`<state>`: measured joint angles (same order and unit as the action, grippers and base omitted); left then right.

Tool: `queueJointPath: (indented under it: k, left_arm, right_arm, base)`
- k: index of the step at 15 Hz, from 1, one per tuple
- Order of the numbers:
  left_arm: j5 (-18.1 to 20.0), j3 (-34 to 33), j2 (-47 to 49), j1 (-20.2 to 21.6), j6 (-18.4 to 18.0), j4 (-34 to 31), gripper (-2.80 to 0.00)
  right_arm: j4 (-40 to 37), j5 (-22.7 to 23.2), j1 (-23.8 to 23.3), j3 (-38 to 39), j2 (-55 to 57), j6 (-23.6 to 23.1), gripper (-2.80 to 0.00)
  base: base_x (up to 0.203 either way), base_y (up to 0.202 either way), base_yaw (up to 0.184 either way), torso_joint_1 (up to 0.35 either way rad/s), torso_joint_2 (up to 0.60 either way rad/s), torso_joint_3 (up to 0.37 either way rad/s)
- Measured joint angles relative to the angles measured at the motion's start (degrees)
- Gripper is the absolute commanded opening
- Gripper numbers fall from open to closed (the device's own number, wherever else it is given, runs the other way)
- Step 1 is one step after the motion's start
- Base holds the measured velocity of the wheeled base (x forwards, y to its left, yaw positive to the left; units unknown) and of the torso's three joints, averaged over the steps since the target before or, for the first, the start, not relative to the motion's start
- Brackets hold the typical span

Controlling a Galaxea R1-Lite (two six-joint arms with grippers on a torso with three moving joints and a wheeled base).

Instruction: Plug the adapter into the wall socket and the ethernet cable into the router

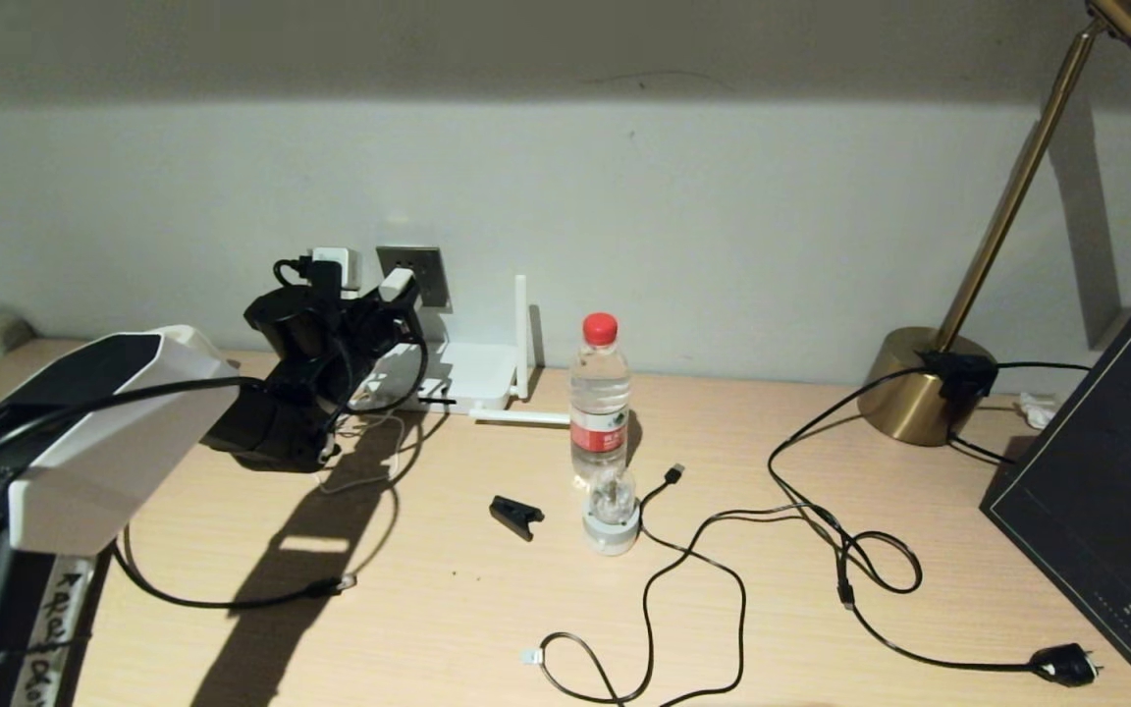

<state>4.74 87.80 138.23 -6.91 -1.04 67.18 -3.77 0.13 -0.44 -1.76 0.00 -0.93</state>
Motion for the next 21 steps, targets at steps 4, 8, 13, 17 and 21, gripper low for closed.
queueJointPath:
  k: [4,8,13,17,21]
  left_arm:
    - [-0.1,0.5,0.3,0.0,0.0,0.0,-2.80]
    - [-0.2,0.6,0.5,0.0,0.0,0.0,-2.80]
    - [-0.2,0.6,0.5,0.2,0.0,0.0,-2.80]
    - [-0.1,1.3,0.6,0.4,0.0,0.0,-2.80]
    - [-0.1,2.4,1.3,0.3,0.0,-0.4,-2.80]
  right_arm:
    - [0.0,0.0,0.0,0.0,0.0,0.0,-2.80]
    - [0.0,0.0,0.0,0.0,0.0,0.0,-2.80]
    - [0.0,0.0,0.0,0.0,0.0,0.0,-2.80]
    - [0.0,0.0,0.0,0.0,0.0,0.0,-2.80]
    - [0.0,0.0,0.0,0.0,0.0,0.0,-2.80]
  base:
    - [0.000,0.000,0.000,0.000,0.00,0.000]
    - [0.000,0.000,0.000,0.000,0.00,0.000]
    - [0.000,0.000,0.000,0.000,0.00,0.000]
    - [0.000,0.000,0.000,0.000,0.00,0.000]
    - [0.000,0.000,0.000,0.000,0.00,0.000]
